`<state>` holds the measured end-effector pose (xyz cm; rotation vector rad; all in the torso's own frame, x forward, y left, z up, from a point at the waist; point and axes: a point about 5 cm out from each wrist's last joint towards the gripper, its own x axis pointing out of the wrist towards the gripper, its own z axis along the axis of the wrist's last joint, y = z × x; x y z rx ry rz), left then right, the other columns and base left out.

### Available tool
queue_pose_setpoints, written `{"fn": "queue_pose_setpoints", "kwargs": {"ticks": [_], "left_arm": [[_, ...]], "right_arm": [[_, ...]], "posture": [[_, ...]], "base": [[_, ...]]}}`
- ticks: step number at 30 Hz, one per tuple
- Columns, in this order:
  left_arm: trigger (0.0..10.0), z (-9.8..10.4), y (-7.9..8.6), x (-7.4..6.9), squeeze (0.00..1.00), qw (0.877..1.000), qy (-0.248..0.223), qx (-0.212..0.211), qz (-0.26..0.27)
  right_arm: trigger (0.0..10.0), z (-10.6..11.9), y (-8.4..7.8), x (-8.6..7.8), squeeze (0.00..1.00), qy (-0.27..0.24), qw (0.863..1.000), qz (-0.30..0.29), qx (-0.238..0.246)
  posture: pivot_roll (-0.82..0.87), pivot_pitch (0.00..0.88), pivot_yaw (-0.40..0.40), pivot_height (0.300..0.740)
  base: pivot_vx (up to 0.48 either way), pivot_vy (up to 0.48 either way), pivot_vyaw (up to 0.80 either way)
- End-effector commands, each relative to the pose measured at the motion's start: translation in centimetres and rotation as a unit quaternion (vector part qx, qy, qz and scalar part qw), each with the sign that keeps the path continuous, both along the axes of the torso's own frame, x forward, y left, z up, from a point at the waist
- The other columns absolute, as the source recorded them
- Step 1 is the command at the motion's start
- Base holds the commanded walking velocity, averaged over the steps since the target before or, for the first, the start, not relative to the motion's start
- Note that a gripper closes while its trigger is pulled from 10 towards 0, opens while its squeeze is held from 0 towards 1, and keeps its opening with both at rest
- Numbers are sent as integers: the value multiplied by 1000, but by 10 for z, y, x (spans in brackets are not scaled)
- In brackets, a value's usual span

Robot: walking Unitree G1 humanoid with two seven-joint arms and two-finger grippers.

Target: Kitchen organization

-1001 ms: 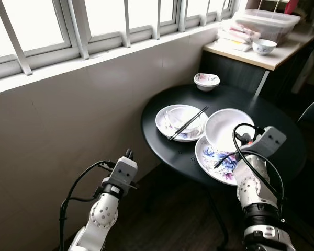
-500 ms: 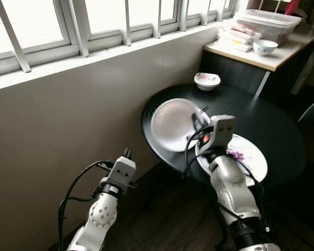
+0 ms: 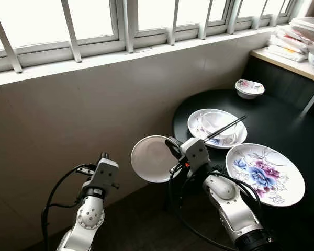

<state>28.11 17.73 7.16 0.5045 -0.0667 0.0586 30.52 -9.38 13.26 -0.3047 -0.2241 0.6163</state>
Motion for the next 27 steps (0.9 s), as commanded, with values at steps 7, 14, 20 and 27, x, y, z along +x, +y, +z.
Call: {"fn": "queue_pose_setpoints", "kwargs": {"ticks": [7, 14, 20, 27], "left_arm": [[10000, -7, 7, -4, 0, 999, 22, 12, 27], [10000, -7, 7, -6, 0, 999, 16, 3, 28], [10000, -8, -2, -5, 0, 999, 30, -31, 5], [10000, -3, -4, -6, 0, 1000, 7, -27, 1]], "right_arm": [[0, -9, 0, -5, 0, -16, 999, 9, -44], [0, -14, 0, -6, 0, -19, 998, 9, -54], [0, -14, -7, 0, 0, -8, 999, -22, -37], [0, -14, -9, 3, 0, -2, 999, -37, -25]], "posture": [[-60, 0, -22, 740], [-57, 0, -24, 740], [-57, 0, -23, 740], [-57, 0, -25, 740]], "base": [[0, 0, 800], [0, 0, 800], [0, 75, 800], [0, 373, 800]]}}
